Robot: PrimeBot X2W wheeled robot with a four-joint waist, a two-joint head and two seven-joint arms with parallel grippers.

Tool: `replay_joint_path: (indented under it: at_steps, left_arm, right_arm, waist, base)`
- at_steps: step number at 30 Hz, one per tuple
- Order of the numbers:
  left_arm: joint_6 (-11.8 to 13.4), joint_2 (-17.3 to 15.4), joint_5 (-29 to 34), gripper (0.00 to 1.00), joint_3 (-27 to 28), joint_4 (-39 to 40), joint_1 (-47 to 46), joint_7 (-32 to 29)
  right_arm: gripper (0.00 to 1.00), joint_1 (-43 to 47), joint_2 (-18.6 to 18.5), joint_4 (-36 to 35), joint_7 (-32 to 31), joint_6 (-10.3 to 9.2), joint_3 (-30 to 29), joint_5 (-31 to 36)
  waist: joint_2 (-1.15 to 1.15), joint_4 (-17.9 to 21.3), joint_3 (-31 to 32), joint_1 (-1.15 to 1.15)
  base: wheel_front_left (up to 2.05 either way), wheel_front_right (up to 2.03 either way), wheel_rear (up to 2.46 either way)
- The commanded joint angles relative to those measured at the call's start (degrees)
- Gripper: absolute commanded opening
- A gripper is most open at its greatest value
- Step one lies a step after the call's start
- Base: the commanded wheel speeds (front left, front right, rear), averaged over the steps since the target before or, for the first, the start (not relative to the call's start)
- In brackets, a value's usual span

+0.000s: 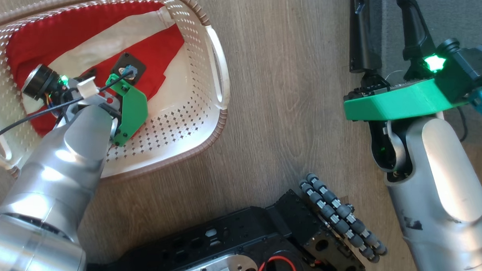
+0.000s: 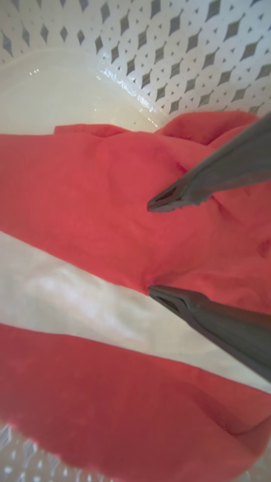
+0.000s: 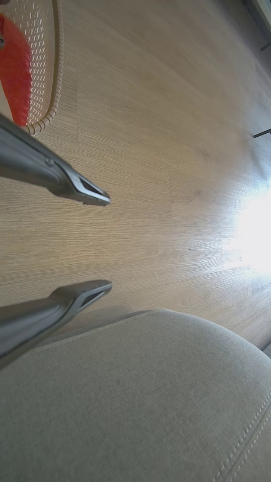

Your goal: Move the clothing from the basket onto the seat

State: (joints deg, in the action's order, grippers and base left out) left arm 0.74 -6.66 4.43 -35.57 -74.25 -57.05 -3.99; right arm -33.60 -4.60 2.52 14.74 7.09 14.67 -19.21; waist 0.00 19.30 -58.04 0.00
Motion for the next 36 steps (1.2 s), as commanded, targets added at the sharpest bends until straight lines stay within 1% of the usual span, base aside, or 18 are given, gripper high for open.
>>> replay_joint_path:
  at_steps: [1, 3, 4, 5, 6, 7, 8, 18, 29, 36]
  left_arm:
    - [0.75, -0.73, 0.15, 1.00, 0.24, 0.40, 0.36, -0.05]
    - [0.82, -0.70, -0.14, 1.00, 0.20, 0.38, 0.35, -0.02]
    - [0.71, -0.80, -0.22, 0.98, 0.11, 0.37, 0.42, -0.09]
    - [0.64, -0.96, -0.33, 0.62, 0.04, 0.36, 0.51, -0.03]
    - [0.64, -0.96, -0.33, 0.62, 0.04, 0.36, 0.51, -0.03]
    - [0.57, -1.13, -0.45, 0.21, -0.01, 0.36, 0.61, 0.02]
    - [0.47, -1.30, -0.57, 0.00, -0.06, 0.35, 0.73, 0.09]
    - [-0.37, -2.14, -3.27, 0.00, 0.90, 0.32, 1.04, 2.94]
    - [-1.25, 1.81, -7.46, 0.00, 2.26, 0.31, 4.19, 8.39]
    - [-1.44, 3.47, -10.79, 0.00, 3.23, 1.55, 6.17, 15.47]
  right_arm:
    - [1.00, 3.45, -0.09, -1.91, 0.26, 0.40, 0.27, 0.18]
    - [1.00, 3.39, -0.20, -1.97, 0.26, 0.40, 0.07, 0.30]
    - [1.00, 3.33, -0.22, -2.02, 0.26, 0.40, 0.01, 0.39]
    - [1.00, 3.25, -0.29, -2.09, 0.26, 0.40, -0.04, 0.46]
    - [1.00, 3.25, -0.29, -2.09, 0.26, 0.40, -0.04, 0.46]
    - [1.00, 3.17, -0.34, -2.17, 0.26, 0.40, -0.12, 0.47]
    - [1.00, 3.11, -0.41, -2.21, 0.26, 0.40, -0.21, 0.47]
    - [1.00, 1.44, -0.74, -1.88, 0.26, 0.40, -0.87, 0.38]
    - [1.00, 1.64, -2.69, -0.68, 0.26, 0.40, -2.56, 1.06]
    - [1.00, 2.56, -3.78, 0.15, 0.26, 0.40, -2.67, 1.02]
  waist:
    - [0.00, -0.22, -0.08, 0.00]
    - [0.00, -0.43, -0.15, 0.00]
    - [0.00, -0.50, -0.16, 0.00]
    - [0.00, -0.57, -0.17, 0.00]
    - [0.00, -0.57, -0.17, 0.00]
    - [0.00, -0.62, -0.18, 0.00]
    - [0.00, -0.67, -0.19, 0.00]
    - [0.00, -0.64, 0.58, 0.00]
    - [0.00, -4.34, 8.93, 0.00]
    - [0.00, -7.04, 15.17, 0.00]
  base:
    - [0.00, 0.00, 0.00]
    - [0.00, 0.00, 0.00]
    - [0.00, 0.00, 0.00]
    - [0.00, 0.00, 0.00]
    - [0.00, 0.00, 0.00]
    - [0.00, 0.00, 0.00]
    - [0.00, 0.00, 0.00]
    - [0.00, 0.00, 0.00]
    - [0.00, 0.00, 0.00]
    - [0.00, 0.00, 0.00]
